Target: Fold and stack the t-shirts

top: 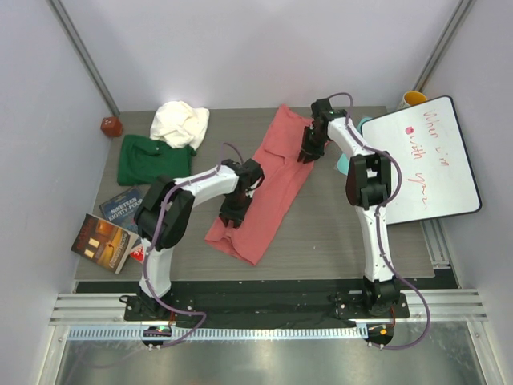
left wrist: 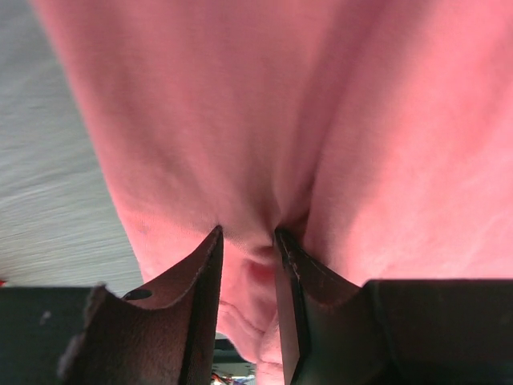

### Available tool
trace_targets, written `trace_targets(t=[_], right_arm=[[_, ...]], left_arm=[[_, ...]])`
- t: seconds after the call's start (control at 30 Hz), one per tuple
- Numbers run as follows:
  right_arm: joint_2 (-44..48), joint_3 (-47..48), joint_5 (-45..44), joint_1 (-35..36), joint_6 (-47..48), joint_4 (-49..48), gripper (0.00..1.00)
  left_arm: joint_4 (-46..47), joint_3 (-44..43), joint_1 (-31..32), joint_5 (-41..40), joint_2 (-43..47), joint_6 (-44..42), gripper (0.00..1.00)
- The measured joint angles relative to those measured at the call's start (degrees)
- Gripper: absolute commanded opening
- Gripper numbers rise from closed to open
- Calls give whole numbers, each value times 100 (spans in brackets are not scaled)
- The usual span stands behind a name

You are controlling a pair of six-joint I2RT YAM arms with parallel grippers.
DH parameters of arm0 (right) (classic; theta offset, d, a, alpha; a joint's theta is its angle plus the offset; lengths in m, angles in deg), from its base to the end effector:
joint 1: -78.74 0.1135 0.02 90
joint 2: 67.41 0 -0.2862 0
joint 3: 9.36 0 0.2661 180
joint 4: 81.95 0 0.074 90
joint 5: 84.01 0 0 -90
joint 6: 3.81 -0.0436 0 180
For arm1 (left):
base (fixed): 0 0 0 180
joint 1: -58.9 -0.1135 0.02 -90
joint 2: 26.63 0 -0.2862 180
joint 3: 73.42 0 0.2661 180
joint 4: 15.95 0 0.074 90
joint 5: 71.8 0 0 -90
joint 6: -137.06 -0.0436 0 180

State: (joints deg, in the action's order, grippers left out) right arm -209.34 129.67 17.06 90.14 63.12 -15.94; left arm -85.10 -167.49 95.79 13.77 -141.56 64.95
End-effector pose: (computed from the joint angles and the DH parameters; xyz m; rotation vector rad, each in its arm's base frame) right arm 0.5405 0.1175 0.1675 0.2359 2.8083 0.4162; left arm 0.3134 -0.2310 0.1608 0.5124 3.0618 0.1067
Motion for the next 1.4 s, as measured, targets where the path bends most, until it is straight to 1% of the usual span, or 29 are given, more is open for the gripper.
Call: trace_targets(t=[0.13, 0.23, 0.3, 0.33, 0.5, 0.53, 0.63, 0.73, 0.83, 0.87, 0.9, 0.97, 1.0, 1.17, 1.2, 1.23, 1.3, 1.4], right_arm=[[-238, 404, -11, -13, 22, 22, 33], [-310, 549, 4, -83, 26, 11, 34], [-310, 555, -2, -177, 28, -15, 36], [-310, 555, 7, -234, 26, -22, 36], [-251, 555, 13, -483, 24, -26, 40], [-190, 544, -28, -518, 24, -31, 42], [120, 426, -26, -592, -17, -81, 43], [772, 74, 101, -654, -114, -210, 43], [1659, -619, 243, -664, -153, -424, 43], [2074, -1075, 313, -660, -151, -581, 43], [2347, -1379, 345, -656, -151, -619, 44], [2973, -2249, 498, -645, -149, -723, 45], [3285, -2830, 595, -634, -146, -883, 45], [3934, -4975, 927, -590, -146, -1014, 46], [3985, -5259, 973, -579, -146, -966, 46], [4059, -5628, 1034, -555, -138, -955, 47], [4225, -6072, 1139, -529, -120, -879, 48], [4625, -6483, 1373, -470, -101, -837, 50]], left_arm=[[-4, -15, 234, 273, -17, 9, 32], [-120, -199, 382, 529, -157, 11, 31], [-177, -407, 490, 671, -295, 11, 33], [-190, -501, 553, 739, -352, 11, 37], [-160, -815, 793, 1047, -516, 2, 42], [-162, -839, 815, 1091, -527, -7, 44], [-195, -931, 846, 1244, -562, -13, 44], [-280, -1086, 839, 1266, -575, -11, 43], [-378, -1290, 822, 1156, -551, -11, 45], [-378, -1296, 800, 1075, -496, -11, 46], [-398, -1285, 796, 997, -437, -11, 50], [-420, -1191, 745, 837, -190, -9, 51], [-382, -1049, 684, 697, 44, 9, 52], [-354, -527, 175, 533, 697, 98, 52], [-348, -452, 79, 533, 713, 114, 57], [-332, -380, -48, 542, 695, 122, 58], [-323, -313, -177, 586, 614, 131, 58], [-240, -304, -212, 870, 424, 138, 58]])
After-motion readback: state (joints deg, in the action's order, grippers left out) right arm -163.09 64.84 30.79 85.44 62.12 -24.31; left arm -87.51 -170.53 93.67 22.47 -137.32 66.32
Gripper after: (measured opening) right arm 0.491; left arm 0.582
